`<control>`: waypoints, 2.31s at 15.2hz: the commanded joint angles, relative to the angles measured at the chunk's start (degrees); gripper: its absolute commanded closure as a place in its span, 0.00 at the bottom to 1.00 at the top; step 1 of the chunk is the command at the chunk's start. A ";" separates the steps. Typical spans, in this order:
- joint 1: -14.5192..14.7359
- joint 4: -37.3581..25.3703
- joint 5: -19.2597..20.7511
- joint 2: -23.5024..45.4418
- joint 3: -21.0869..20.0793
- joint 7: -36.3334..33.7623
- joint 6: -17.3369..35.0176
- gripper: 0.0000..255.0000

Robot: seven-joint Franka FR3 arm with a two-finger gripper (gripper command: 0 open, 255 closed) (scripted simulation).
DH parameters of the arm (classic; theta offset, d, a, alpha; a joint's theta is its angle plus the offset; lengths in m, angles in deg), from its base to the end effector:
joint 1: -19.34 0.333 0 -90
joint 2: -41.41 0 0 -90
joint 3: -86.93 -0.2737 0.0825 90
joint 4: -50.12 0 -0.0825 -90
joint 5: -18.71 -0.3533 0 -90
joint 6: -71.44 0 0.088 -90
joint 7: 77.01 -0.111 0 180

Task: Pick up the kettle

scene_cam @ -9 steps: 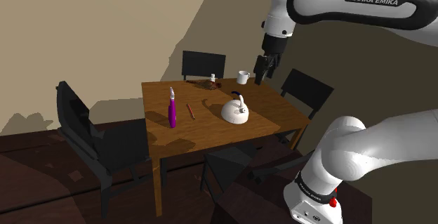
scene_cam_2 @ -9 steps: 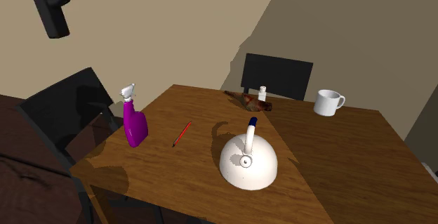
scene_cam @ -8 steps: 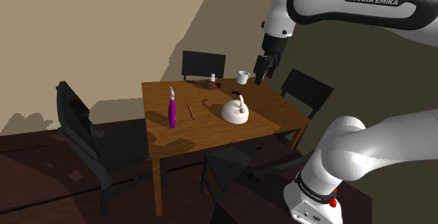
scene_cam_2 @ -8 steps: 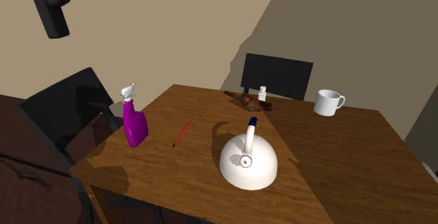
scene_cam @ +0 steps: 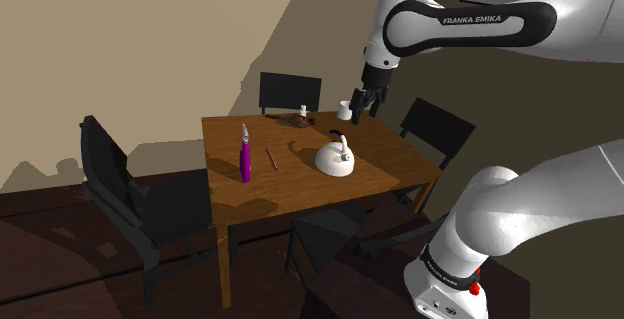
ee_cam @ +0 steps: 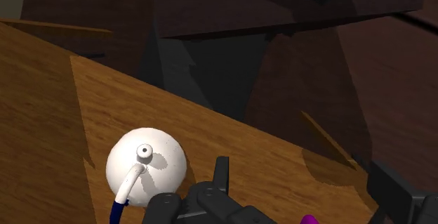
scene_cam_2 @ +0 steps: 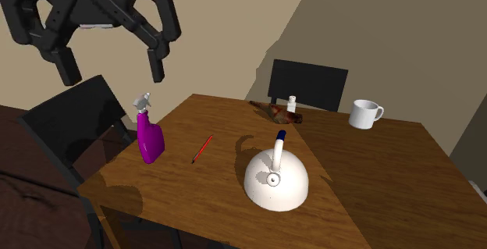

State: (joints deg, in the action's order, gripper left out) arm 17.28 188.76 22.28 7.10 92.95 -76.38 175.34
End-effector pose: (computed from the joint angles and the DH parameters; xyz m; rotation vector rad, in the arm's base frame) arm 0.3597 -0.0589 0.4851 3.1373 -0.1512 -0.0152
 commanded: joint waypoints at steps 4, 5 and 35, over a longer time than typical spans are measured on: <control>-1.78 -0.03 0.70 7.63 3.17 1.02 8.86 0.00; -2.11 -0.28 0.72 9.30 3.84 1.32 10.51 0.00; -14.33 -28.22 -20.53 61.49 11.41 17.67 36.89 0.00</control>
State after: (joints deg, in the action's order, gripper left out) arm 3.13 160.69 2.11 67.86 104.58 -58.94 211.65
